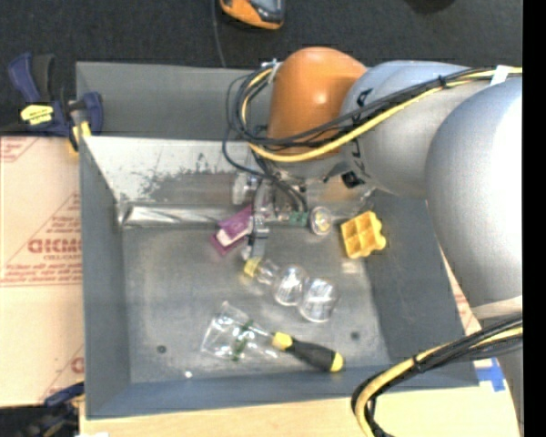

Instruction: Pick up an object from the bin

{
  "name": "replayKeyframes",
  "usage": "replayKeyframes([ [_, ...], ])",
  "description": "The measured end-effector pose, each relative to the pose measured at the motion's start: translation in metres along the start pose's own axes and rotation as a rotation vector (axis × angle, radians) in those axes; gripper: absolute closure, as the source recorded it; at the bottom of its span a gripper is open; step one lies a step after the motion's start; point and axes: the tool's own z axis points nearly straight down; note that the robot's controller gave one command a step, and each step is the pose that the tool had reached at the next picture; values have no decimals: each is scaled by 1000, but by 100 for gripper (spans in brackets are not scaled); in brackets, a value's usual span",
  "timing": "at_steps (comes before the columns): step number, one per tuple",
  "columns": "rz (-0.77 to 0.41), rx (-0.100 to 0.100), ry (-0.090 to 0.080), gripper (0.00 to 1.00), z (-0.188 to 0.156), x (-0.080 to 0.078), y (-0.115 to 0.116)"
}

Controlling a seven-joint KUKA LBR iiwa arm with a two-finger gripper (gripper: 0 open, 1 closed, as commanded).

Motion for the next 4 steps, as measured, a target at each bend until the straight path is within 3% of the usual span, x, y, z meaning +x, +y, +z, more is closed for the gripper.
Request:
replayKeyframes([
  [1, -123, -3, -13, 0, 60, 37, -55],
  [2, -94, -2, -17, 100, 69, 21, -35],
  [4, -59, -4, -20, 100, 70, 18, -35],
])
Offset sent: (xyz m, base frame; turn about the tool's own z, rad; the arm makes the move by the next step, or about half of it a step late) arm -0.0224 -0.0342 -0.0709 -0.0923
